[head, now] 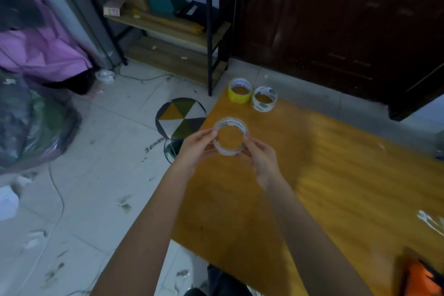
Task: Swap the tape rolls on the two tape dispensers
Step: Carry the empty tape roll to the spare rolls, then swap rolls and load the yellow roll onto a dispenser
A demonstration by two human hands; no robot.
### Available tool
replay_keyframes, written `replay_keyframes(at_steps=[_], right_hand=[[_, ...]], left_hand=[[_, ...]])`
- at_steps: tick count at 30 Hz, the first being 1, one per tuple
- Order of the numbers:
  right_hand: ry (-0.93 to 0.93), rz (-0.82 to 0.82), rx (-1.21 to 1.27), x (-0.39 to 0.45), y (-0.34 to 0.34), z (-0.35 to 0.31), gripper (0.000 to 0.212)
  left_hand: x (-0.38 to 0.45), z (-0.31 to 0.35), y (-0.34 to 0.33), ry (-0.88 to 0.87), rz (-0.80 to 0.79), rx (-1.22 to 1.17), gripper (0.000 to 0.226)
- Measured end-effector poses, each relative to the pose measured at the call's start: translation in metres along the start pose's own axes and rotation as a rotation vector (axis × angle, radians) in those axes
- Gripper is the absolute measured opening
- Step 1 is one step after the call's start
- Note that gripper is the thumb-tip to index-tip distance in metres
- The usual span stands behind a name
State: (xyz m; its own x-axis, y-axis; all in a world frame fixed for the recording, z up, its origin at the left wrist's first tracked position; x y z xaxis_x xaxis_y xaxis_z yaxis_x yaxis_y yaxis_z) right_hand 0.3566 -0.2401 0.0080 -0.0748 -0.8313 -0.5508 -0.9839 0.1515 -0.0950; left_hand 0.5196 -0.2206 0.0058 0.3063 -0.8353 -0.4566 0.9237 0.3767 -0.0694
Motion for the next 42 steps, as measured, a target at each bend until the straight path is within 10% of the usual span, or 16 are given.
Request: replay_keyframes(at_steps=[15,25,29,42], right_hand=[[-0.046,0.279,0.023,0.099,-0.042,-0.015,0.028],[-0.072,0.457,0.048,0.125,-0.047,0.000,0.034],[-0.077,0.459,0.050,0.131,-0.041,0.006,0.034],[-0.019,0.520,-0.134,0.144,-0.053,-0.003,0.028]], left_hand=[[0.137,0.011,-0.024,0.101,-0.027,0.279,0.035],[0.219,0.050,-0.077,-0.920,-0.125,1.363,0.049],[0.236,0.050,-0.093,-1.053,-0.191,1.535,0.038],[0.208,0.065,-0.055,-0.996,-0.002,0.939,0.021]])
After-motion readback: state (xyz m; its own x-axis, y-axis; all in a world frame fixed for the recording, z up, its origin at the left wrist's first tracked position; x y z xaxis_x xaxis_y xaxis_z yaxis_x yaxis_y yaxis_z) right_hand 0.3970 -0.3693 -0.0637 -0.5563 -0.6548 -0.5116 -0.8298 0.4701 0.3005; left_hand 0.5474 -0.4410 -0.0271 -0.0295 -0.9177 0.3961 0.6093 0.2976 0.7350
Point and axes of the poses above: each hand's wrist, its own x-axis towards the middle knuckle, its own y-axis out of the back of the hand, z = x × y, the point moved 2 cm from there along x, towards the middle knuckle, and after that the axes turned 6 degrees about z, right-handed, at the moved point
